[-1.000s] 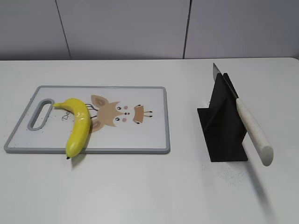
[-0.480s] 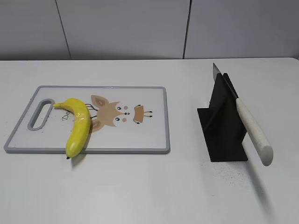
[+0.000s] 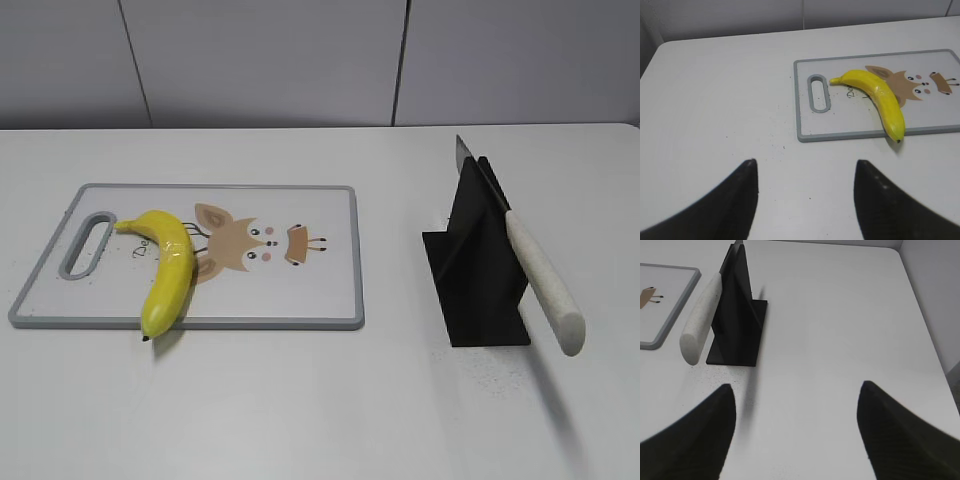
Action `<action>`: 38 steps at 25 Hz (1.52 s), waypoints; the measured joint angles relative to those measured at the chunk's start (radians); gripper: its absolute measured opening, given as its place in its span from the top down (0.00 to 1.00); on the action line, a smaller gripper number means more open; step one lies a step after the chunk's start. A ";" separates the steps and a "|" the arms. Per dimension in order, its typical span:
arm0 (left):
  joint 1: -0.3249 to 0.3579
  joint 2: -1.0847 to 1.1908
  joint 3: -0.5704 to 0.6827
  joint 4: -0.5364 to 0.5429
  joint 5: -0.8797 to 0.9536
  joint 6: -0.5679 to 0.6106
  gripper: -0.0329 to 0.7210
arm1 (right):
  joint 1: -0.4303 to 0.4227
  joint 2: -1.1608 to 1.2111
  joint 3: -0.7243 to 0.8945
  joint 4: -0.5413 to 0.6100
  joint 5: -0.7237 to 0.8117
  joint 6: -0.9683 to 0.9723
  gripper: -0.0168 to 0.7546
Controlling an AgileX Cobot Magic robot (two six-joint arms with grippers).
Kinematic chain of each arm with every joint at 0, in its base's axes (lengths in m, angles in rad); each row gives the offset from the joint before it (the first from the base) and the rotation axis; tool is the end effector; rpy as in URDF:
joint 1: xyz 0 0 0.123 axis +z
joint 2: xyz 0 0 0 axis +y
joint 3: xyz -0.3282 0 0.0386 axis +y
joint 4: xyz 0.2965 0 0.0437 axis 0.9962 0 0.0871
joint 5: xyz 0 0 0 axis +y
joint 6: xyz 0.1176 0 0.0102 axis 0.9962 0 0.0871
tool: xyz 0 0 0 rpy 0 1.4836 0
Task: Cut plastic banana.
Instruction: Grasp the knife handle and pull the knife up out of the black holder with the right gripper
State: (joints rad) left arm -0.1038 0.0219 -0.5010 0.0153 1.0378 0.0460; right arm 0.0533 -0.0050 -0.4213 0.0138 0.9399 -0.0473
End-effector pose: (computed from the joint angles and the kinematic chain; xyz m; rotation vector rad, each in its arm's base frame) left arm 0.0209 -0.0006 0.2906 0.1525 2.0365 -0.0178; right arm 0.0308 0.0030 0.2735 -0.0995 1.9947 0.0202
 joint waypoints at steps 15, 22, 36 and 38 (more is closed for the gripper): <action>0.000 0.000 0.000 0.000 0.000 0.000 0.18 | 0.000 0.274 -0.165 0.022 0.201 0.047 0.21; 0.000 0.000 0.000 0.000 0.000 0.000 0.18 | 0.000 0.455 -0.271 0.072 0.248 0.080 0.21; 0.000 0.000 0.000 0.000 0.000 0.000 0.18 | 0.000 0.883 -0.347 0.198 0.256 0.023 0.21; 0.000 0.000 0.000 0.000 0.000 0.000 0.18 | 0.000 0.944 -0.383 0.199 0.256 0.019 0.21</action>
State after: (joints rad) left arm -0.1038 0.0219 -0.5010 0.0153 1.0378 0.0460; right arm 0.0533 0.9394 -0.8042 0.2126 1.1960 -0.0280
